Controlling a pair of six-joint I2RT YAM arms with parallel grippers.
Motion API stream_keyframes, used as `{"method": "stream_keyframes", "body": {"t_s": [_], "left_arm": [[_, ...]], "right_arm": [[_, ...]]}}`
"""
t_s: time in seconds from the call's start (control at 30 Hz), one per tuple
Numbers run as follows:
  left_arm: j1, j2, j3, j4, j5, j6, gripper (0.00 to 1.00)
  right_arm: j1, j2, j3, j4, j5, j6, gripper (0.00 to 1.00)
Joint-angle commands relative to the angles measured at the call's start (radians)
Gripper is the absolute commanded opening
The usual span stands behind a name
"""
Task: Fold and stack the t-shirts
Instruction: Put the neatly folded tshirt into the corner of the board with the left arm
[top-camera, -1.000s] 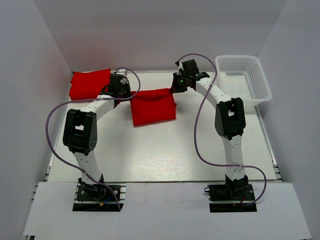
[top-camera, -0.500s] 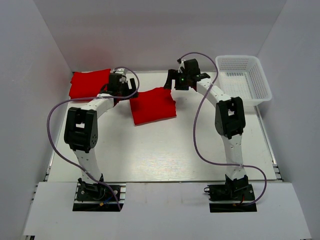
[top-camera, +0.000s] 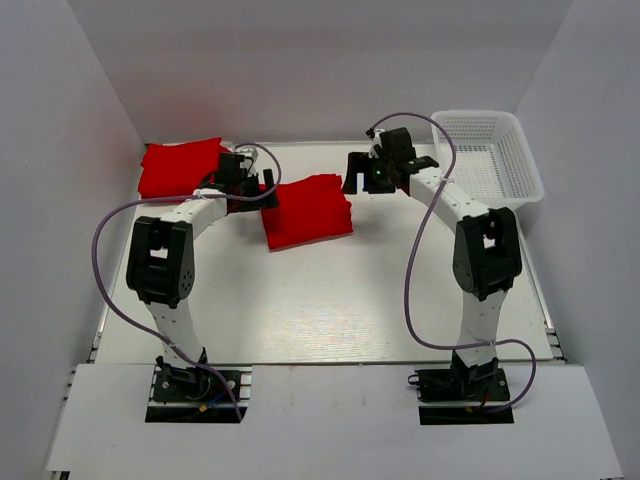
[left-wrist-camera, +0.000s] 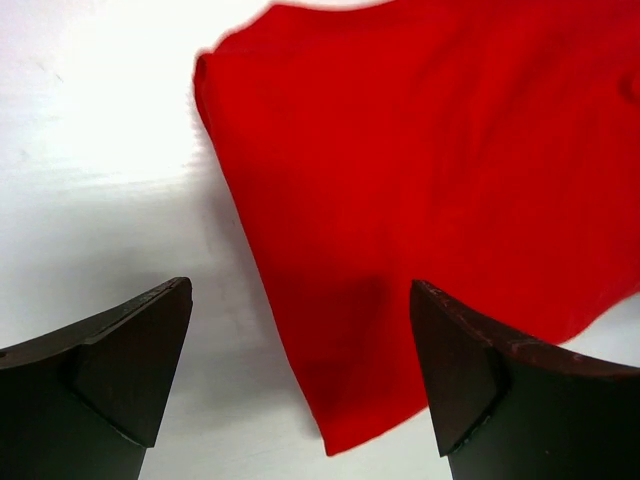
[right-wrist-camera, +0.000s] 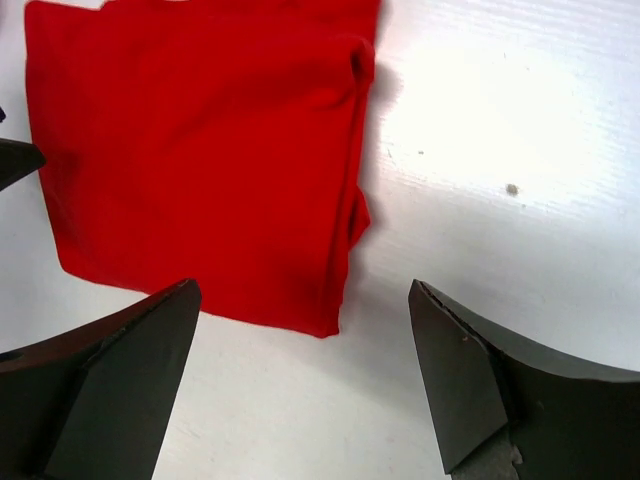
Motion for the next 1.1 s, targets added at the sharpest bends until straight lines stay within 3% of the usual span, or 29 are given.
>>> {"method": "stream_keyframes", "body": {"t_s": [0.0,0.63,0.7,0.87,1.07], "left_arm": [[-0.013,-0.018,-0.031,0.013,0.081,-0.024,1.00],[-0.013,0.099,-0.086,0.129,0.107,-0.096,1.00],[-0.013,0.108,-0.086,0.129,0.116,-0.096,0.97],[-0.033,0.129,-0.086,0.120,0.105,-0.096,0.74],[-0.051,0.163,-0.066,0.086,0.045,-0.096,0.62]], "right_arm": [[0.002,-0.070,-0.047,0.015,0.026,-0.015,0.90],[-0.002,-0.147,-0.136,0.011,0.048,-0.015,0.90],[-0.001,-0.150,-0.139,0.017,0.054,-0.026,0.90],[-0.001,-0.153,-0.153,0.027,0.051,-0.014,0.90],[0.001,-0.172,-0.170,0.037,0.059,-0.011,0.90]]}}
